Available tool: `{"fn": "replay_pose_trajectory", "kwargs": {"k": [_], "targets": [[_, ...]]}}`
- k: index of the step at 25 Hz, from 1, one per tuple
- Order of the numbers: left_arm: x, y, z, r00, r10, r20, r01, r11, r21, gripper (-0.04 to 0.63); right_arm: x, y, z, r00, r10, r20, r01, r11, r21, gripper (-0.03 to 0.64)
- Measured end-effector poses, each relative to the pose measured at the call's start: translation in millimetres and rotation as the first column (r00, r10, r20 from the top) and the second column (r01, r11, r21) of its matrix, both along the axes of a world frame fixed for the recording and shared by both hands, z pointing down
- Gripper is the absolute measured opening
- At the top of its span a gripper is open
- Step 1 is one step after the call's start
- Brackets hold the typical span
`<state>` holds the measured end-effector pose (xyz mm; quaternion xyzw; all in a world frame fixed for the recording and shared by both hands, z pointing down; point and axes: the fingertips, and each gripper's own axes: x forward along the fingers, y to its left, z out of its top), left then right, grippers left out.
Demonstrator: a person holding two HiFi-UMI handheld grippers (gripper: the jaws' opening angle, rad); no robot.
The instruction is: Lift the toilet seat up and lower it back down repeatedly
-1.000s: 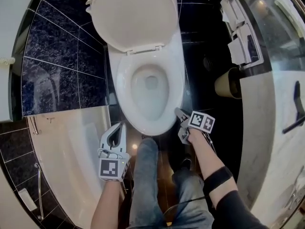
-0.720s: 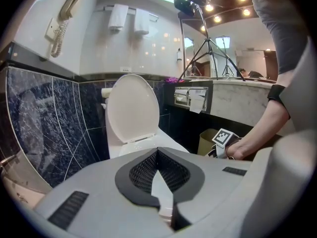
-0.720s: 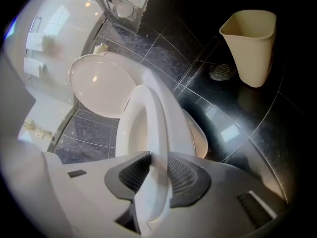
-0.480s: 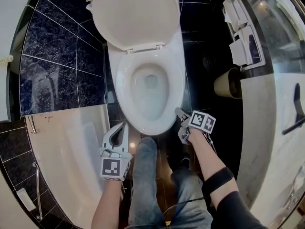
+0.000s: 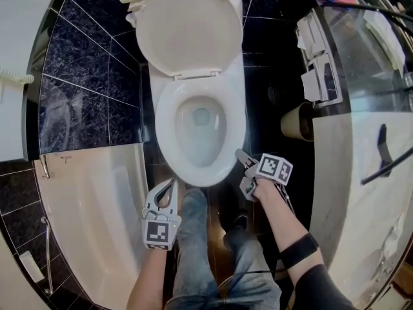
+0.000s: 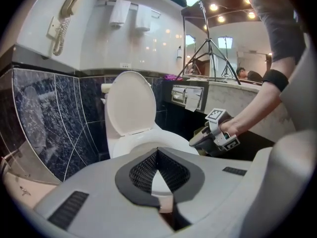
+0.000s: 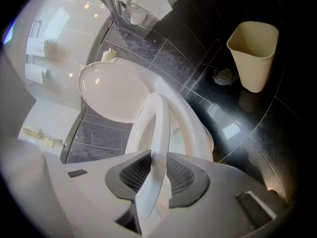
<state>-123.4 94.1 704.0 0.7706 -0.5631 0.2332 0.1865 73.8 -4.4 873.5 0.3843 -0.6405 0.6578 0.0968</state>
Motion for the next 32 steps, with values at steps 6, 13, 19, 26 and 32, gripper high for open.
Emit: {"fn": "replay_pose_trajectory", "kwargs": {"k": [6,13,19,26,32], "targets": [[7,34,31,0.999,0.012,-0.034,-0.016,0.991,-0.136,-0.008,-3,-21,-60,1.0,-0.023,-0.006,0.023,1.0,0.001,0.118],[35,-4,39,0.996,0.033,-0.08,-0.047,0.982,-0.184,-0.008,-10,-48,-109,1.0,-0.02,0.011,0.02,1.0,0.009,0.12],[38,-61,-6,0.992,-0.002,-0.125,-0.012,0.994,-0.107,-0.008,-16,-70,-139,1.0,-0.011,0.005,0.011,1.0,0.022,0.123],[29,-113,-49,0.99,-0.011,-0.142,0.002,0.998,-0.06,-0.008,-22,-103,-174,0.999,0.042,0.019,-0.043,0.999,0.033,0.138],[16,-153,-70,0.993,-0.003,-0.116,0.0,1.0,-0.027,-0.008,-29,-129,-217,1.0,0.015,-0.016,-0.013,0.994,0.108,0.124]]}}
